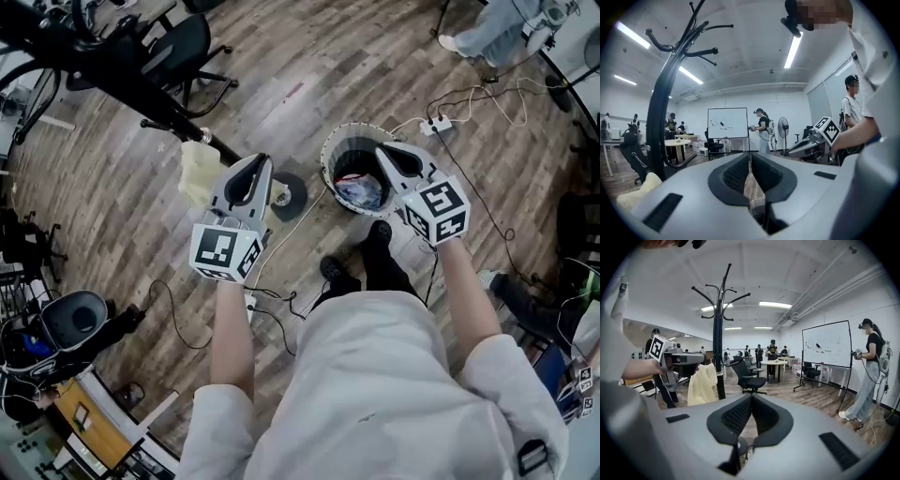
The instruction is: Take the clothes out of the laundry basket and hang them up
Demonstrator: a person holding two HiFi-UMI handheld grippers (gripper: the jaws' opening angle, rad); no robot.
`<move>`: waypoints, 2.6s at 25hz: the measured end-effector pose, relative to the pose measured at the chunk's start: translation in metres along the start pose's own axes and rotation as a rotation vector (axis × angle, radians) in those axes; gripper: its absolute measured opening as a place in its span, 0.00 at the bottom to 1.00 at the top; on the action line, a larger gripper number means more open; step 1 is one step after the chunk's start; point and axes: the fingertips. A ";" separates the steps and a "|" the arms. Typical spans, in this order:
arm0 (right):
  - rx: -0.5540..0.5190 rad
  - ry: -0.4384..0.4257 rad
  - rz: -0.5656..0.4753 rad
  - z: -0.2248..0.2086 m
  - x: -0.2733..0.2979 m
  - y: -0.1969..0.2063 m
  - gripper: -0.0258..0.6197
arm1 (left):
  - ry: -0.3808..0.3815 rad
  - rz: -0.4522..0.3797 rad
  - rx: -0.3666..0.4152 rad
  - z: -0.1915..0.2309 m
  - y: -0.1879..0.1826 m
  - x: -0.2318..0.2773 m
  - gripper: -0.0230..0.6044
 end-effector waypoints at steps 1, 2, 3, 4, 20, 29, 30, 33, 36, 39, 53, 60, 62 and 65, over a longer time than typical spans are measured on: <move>0.003 0.006 0.004 -0.005 -0.002 0.003 0.05 | 0.015 0.002 -0.006 -0.004 0.002 0.008 0.09; 0.007 0.013 0.008 -0.011 -0.004 0.007 0.05 | 0.031 0.006 -0.010 -0.009 0.004 0.016 0.09; 0.011 0.021 0.013 -0.017 -0.008 0.012 0.05 | 0.047 0.014 -0.011 -0.015 0.007 0.025 0.09; 0.016 0.030 0.019 -0.023 -0.011 0.016 0.05 | 0.063 0.024 -0.011 -0.021 0.010 0.034 0.09; 0.117 0.029 0.133 -0.104 -0.009 0.086 0.05 | 0.151 0.161 -0.122 -0.068 0.066 0.148 0.09; 0.153 -0.075 0.236 -0.123 0.015 0.139 0.05 | 0.078 0.244 -0.238 -0.078 0.112 0.194 0.09; 0.160 -0.081 0.247 -0.126 0.018 0.146 0.05 | 0.072 0.258 -0.245 -0.080 0.118 0.197 0.09; 0.181 -0.092 0.281 -0.132 0.027 0.166 0.05 | 0.054 0.314 -0.262 -0.084 0.139 0.205 0.09; 0.188 -0.116 0.311 -0.132 0.037 0.183 0.05 | 0.040 0.365 -0.280 -0.088 0.157 0.213 0.09; 0.186 -0.150 0.343 -0.129 0.047 0.203 0.05 | 0.023 0.384 -0.310 -0.093 0.172 0.219 0.09; 0.217 -0.189 0.474 -0.121 0.103 0.303 0.05 | 0.009 0.472 -0.381 -0.082 0.272 0.248 0.09; 0.202 -0.206 0.541 -0.117 0.133 0.354 0.05 | 0.031 0.534 -0.412 -0.075 0.338 0.253 0.09; 0.205 -0.205 0.554 -0.117 0.146 0.369 0.06 | 0.039 0.544 -0.412 -0.072 0.355 0.258 0.09; 0.202 -0.207 0.579 -0.113 0.163 0.394 0.06 | 0.047 0.548 -0.428 -0.069 0.377 0.264 0.09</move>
Point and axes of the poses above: the fingertips, and each gripper's own axes: x forward along the fingers, z to its left, y out of its underside, and after that the axes turned 6 degrees about y, right-handed
